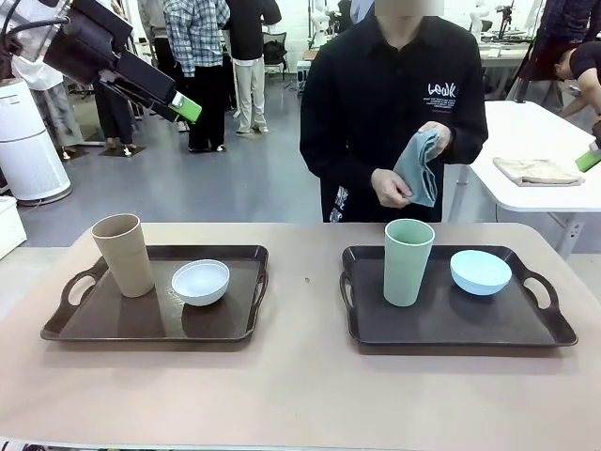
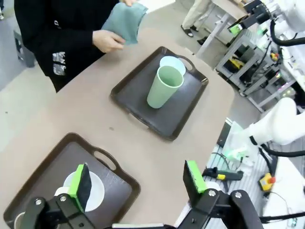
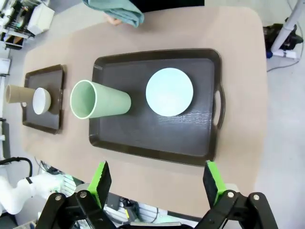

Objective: Set up a tray with a mat and arrange the tableware.
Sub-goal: Pick up the Picnic Bowl and Reusable plastic cup from the Handle tray in front of the human's position and hold them in the air.

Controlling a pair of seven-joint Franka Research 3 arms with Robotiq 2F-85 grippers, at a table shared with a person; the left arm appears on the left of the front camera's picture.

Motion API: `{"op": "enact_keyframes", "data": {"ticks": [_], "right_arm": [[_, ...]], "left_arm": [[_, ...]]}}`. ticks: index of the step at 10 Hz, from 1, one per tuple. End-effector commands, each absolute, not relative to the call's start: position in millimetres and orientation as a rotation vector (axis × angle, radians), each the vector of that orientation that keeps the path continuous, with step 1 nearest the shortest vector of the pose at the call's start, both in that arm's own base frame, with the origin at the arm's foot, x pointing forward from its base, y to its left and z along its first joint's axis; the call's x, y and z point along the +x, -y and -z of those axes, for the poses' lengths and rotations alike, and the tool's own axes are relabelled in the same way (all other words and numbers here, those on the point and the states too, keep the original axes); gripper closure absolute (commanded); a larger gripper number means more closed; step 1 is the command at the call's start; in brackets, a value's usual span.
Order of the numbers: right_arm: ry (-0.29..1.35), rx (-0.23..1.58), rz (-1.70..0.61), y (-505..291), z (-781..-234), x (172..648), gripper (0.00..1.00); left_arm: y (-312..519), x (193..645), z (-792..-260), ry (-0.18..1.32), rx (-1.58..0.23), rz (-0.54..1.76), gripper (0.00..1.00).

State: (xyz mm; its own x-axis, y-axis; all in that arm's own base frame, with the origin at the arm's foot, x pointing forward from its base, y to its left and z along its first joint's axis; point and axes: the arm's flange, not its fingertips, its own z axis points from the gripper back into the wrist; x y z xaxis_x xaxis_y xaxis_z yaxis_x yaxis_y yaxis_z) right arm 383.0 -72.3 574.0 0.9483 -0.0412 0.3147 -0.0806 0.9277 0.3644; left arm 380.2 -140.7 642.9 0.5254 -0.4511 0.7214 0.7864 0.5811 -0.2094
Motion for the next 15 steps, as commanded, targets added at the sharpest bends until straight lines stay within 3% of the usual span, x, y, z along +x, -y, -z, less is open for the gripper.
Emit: {"op": "enact_keyframes", "data": {"ticks": [1, 3, 6, 9, 11, 12, 13, 14, 15], "right_arm": [[0.26, 0.251, -0.044, 32.8, -553.7, 425.1, 0.0], [0.204, 0.154, -0.104, -6.7, -538.4, 449.1, 0.0], [0.177, 0.116, -0.088, -14.3, -516.1, 462.1, 0.0], [0.163, 0.14, -0.086, -16.5, -506.0, 472.3, 0.0], [0.164, 0.16, -0.076, -17.1, -499.6, 479.6, 0.0], [0.164, 0.177, -0.075, -17.1, -499.8, 480.6, 0.0], [0.157, 0.142, -0.101, -12.2, -500.1, 469.9, 0.0], [0.157, 0.142, -0.101, -12.2, -500.1, 469.9, 0.0], [0.157, 0.142, -0.101, -12.2, -500.1, 469.9, 0.0]], "left_arm": [[180.7, 423.6, -634.9, 0.626, -0.528, 0.959, 0.0], [248.0, 503.9, -598.8, 0.424, -0.521, 1.151, 0.0], [304.3, 557.0, -504.8, 0.276, -0.59, 1.34, 0.0], [372.3, 556.1, -442.3, 0.247, -0.726, 1.556, 0.0], [410.3, 532.7, -425.7, 0.368, -0.673, 1.589, 0.0], [422.7, 520.0, -423.7, 0.469, -0.671, 1.538, 0.0], [416.6, 512.2, -452.5, 0.524, -0.79, 1.318, 0.0], [426.6, 531.5, -426.1, 0.357, -0.709, 1.563, 0.0], [426.6, 531.5, -426.1, 0.357, -0.709, 1.563, 0.0]]}}
